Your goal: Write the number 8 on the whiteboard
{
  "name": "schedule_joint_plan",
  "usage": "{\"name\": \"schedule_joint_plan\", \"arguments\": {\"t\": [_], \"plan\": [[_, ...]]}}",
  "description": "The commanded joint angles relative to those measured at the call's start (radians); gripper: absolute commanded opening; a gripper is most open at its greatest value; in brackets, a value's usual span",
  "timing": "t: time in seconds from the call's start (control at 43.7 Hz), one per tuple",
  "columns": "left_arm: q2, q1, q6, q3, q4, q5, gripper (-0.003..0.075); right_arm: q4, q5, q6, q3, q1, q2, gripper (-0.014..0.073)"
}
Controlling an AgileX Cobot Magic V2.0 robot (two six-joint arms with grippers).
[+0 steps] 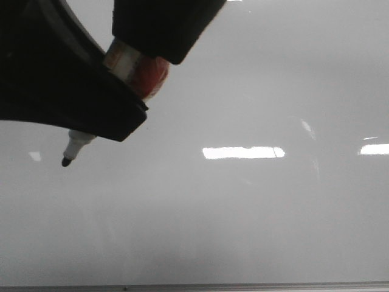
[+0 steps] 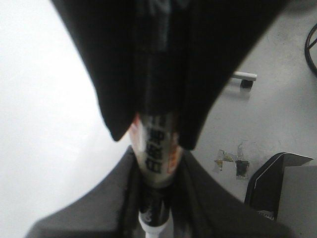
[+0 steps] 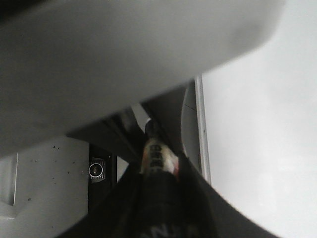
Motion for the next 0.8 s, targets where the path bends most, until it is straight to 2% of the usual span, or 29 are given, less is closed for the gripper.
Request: {"name": "schedule_joint_plan", "arguments": {"t": [0.0,0.183,0.229,0.275,0.343,0.389,0.527,0.687,0.755,0.778], "plan": [[-0.018,-0.008,0.004,-0.033,0.014,-0.067,0.0126,0.033,-0.016,-0.007,-0.033,0.0,-0.025,-0.0072],[-0.02,-0.008,0.004,-0.033,0.014,-0.065,0.0597,-0.005,-0.011,-0.006,-0.033,-0.001,-0.025,-0.0071],[-0.023,-0.008,0.002,-0.033,0.014,-0.065,0.0662,-0.014,-0.006,0.0,-0.031,-0.007,-0.025,-0.0071],[-0.028,-0.008,-0.003,-0.033,0.012,-0.064,0.068,-0.026,0.009,0.023,-0.031,-0.017,-0.025,-0.0071],[-0.045,-0.008,-0.025,-0.033,0.012,-0.064,0.065,-0.045,0.025,0.072,-0.027,-0.043,-0.026,-0.007],[-0.061,-0.008,-0.049,-0.033,0.012,-0.064,0.0594,-0.057,0.03,0.108,-0.02,-0.075,-0.029,-0.007],[-0.154,-0.008,-0.104,-0.009,0.01,-0.064,0.0365,-0.048,-0.005,0.149,0.041,-0.195,-0.064,-0.007],[-0.336,-0.008,-0.111,0.085,-0.01,-0.07,0.0061,0.082,-0.149,0.145,0.175,-0.388,-0.137,-0.007],[-0.431,-0.008,-0.111,0.132,-0.048,-0.08,-0.002,0.159,-0.213,0.134,0.226,-0.465,-0.152,-0.007],[-0.469,-0.008,-0.111,0.146,-0.063,-0.082,-0.0021,0.184,-0.228,0.126,0.237,-0.485,-0.153,-0.007]]}}
